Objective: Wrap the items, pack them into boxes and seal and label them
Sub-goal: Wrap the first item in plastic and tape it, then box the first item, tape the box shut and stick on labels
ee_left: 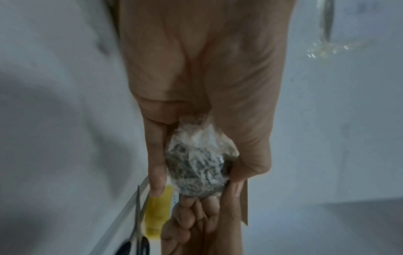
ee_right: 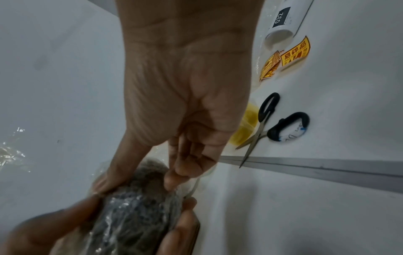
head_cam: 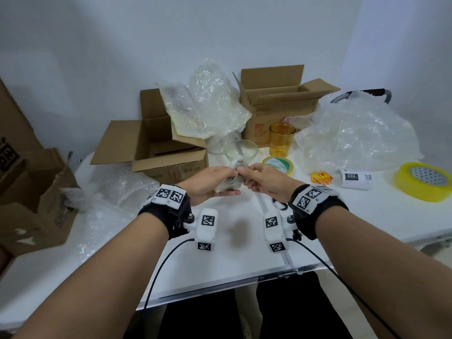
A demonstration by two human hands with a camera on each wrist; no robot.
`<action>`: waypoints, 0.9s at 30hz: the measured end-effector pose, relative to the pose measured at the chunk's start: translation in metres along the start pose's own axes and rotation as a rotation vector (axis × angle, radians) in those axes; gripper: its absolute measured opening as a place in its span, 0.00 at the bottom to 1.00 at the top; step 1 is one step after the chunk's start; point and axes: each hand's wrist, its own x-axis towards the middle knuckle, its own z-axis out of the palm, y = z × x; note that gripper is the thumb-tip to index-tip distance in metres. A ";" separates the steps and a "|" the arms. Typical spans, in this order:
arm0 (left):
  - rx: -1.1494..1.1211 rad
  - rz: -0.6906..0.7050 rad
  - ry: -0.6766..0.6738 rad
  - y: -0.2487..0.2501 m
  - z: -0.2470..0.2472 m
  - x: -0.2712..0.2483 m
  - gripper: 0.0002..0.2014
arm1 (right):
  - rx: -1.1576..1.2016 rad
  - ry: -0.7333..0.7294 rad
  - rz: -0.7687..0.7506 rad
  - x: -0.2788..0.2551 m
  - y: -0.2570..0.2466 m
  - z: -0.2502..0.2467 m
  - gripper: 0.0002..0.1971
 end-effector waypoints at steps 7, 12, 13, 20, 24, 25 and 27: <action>0.205 0.088 0.135 0.000 -0.005 -0.009 0.24 | 0.123 -0.078 0.103 0.001 -0.009 0.005 0.29; 0.668 0.328 0.384 0.009 -0.006 -0.011 0.47 | 0.072 -0.042 0.001 0.016 -0.032 0.029 0.26; 0.631 0.366 0.404 0.014 -0.007 -0.012 0.47 | 0.087 0.012 -0.039 0.020 -0.037 0.035 0.25; 0.420 0.485 0.701 0.062 -0.054 -0.043 0.21 | 0.126 0.175 -0.137 0.049 -0.093 0.079 0.19; 0.263 0.524 0.980 0.068 -0.092 -0.061 0.15 | 0.027 0.223 -0.200 0.056 -0.110 0.108 0.15; 0.296 0.505 1.027 0.067 -0.102 -0.066 0.13 | 0.023 0.224 -0.205 0.058 -0.112 0.115 0.15; 0.425 0.442 1.096 0.059 -0.125 -0.076 0.11 | 0.032 0.233 -0.216 0.061 -0.115 0.129 0.14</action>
